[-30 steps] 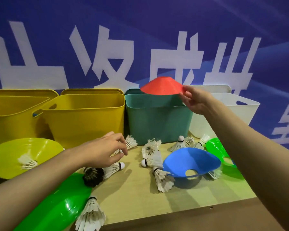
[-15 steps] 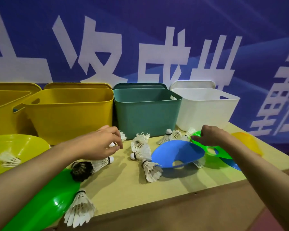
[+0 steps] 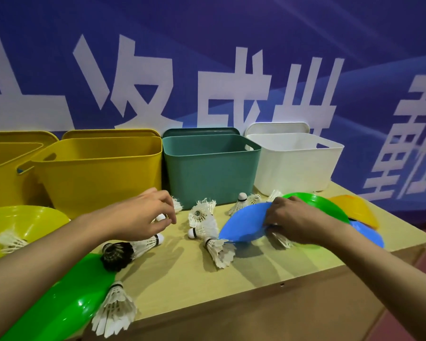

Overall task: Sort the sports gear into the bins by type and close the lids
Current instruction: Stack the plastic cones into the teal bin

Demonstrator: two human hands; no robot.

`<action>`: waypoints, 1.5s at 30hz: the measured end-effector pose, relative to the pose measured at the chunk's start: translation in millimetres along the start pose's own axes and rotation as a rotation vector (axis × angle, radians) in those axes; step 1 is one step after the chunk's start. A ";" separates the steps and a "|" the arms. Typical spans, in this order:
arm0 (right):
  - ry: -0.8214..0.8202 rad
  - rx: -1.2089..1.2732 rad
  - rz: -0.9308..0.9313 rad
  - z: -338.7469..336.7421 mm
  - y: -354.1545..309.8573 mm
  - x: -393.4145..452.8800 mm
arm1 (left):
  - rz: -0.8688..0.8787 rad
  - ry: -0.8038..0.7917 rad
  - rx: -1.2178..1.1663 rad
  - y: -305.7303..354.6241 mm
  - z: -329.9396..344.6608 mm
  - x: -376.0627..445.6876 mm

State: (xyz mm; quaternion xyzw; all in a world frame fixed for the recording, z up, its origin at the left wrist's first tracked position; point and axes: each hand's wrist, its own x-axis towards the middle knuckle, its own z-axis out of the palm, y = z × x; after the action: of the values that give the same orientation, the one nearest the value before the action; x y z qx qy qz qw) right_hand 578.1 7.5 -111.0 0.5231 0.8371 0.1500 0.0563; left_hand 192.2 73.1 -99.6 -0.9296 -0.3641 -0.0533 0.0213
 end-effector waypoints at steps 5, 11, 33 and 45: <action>0.415 0.230 0.164 -52.6 31.9 14.2 | -0.011 0.014 0.021 -7.8 -5.7 -6.5; 0.690 1.000 0.261 -113.3 38.5 73.8 | -0.059 0.019 -0.003 -21.4 -6.0 -11.4; 0.409 1.013 0.776 1.3 112.3 14.8 | -0.006 -0.069 -0.033 4.8 8.2 24.4; -0.221 0.295 0.614 71.3 121.9 -97.7 | 0.106 -0.088 0.002 53.8 11.3 77.5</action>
State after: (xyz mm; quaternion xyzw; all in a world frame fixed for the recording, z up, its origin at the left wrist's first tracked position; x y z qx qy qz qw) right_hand 744.2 -16.3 -146.9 0.7659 0.6423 -0.0198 0.0224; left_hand 286.3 86.8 -102.0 -0.9490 -0.3150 -0.0106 0.0090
